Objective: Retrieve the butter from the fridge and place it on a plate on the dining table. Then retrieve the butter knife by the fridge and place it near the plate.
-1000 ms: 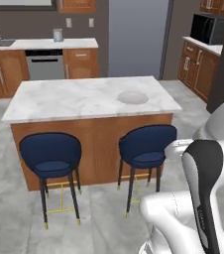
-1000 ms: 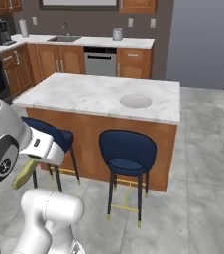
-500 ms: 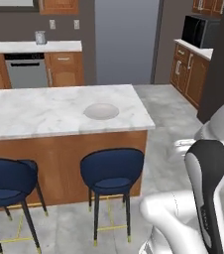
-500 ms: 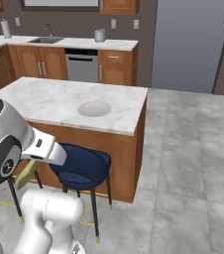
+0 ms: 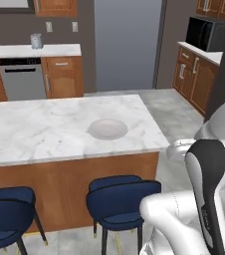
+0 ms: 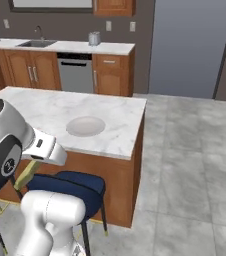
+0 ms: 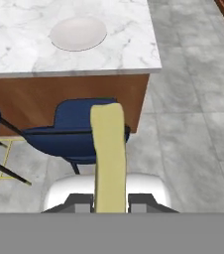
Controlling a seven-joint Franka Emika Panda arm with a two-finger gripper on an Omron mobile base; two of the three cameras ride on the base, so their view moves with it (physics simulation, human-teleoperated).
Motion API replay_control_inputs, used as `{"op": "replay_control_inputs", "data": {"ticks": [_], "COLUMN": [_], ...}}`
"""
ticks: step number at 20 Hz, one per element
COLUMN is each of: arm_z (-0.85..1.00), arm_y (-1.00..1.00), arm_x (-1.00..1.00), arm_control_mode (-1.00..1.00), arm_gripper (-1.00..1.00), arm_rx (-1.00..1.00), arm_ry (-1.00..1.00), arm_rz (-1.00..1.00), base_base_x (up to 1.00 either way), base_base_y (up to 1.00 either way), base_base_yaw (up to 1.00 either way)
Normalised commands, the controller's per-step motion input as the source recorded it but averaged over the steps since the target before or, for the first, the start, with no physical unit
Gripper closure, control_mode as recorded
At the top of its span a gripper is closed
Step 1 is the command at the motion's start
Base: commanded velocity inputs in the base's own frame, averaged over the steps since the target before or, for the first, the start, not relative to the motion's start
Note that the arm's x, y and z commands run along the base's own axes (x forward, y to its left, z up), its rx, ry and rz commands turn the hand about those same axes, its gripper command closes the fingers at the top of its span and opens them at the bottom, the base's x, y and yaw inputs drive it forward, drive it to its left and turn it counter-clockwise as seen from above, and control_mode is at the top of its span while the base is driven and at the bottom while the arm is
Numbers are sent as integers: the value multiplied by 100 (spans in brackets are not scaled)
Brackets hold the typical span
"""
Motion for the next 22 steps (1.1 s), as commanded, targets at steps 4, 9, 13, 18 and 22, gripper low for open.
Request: {"op": "replay_control_inputs", "data": {"ticks": [4, 9, 13, 18, 22], "arm_z": [0, 0, 0, 0, 0], "arm_y": [0, 0, 0, 0, 0], "arm_x": [0, 0, 0, 0, 0], "arm_control_mode": [100, 100, 100, 100, 100], "arm_gripper": [100, 100, 100, 100, 100], "arm_rx": [0, 0, 0, 0, 0], "arm_ry": [0, 0, 0, 0, 0], "arm_rz": [0, 0, 0, 0, 0], "base_base_x": [45, 41, 63, 54, 19], "base_base_y": [58, 60, 39, 21, 9], "base_base_yaw": [-10, -11, -7, -2, 0]}}
